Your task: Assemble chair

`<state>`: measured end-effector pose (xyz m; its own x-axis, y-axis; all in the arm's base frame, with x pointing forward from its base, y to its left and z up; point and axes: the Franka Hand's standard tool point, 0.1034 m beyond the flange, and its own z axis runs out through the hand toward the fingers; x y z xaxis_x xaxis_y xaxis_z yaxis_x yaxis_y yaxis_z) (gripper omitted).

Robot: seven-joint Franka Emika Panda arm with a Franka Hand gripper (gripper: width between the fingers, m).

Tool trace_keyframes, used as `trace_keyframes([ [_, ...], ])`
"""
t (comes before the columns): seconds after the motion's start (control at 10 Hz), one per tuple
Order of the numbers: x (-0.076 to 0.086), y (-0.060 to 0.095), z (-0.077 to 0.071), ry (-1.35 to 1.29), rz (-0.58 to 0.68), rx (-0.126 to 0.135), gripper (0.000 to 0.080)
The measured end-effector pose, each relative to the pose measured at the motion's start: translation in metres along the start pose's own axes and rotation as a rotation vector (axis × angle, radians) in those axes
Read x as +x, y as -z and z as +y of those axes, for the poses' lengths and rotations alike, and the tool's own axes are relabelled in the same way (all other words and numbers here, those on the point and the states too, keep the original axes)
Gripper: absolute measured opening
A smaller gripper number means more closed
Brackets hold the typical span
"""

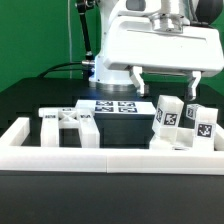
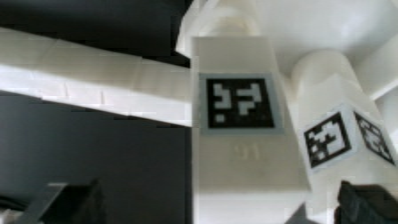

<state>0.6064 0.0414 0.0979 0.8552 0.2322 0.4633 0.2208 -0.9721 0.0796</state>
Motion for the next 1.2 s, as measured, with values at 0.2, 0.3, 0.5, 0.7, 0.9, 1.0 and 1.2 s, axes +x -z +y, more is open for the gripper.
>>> trace_keyframes([
  [0.2,-0.004,-0.004,-0.003,0.0,-0.045,0.018,0.0649],
  [0.3,-0.009,-0.008,-0.003,-0.007,-0.115,0.041,0.0649],
  [0.5,-0.001,-0.009,-0.006,-0.016,-0.236,0.084,0.0649],
  [0.7,-0.002,-0.009,-0.008,-0.017,-0.392,0.137,0.0649],
  [0.9,0.006,-0.01,-0.003,-0.001,-0.392,0.137,0.0649],
  [1.0,0.006,-0.01,0.003,-0.002,-0.391,0.135,0.0649],
  [1.2,0.008,-0.01,0.011,-0.008,-0.383,0.13,0.0649],
])
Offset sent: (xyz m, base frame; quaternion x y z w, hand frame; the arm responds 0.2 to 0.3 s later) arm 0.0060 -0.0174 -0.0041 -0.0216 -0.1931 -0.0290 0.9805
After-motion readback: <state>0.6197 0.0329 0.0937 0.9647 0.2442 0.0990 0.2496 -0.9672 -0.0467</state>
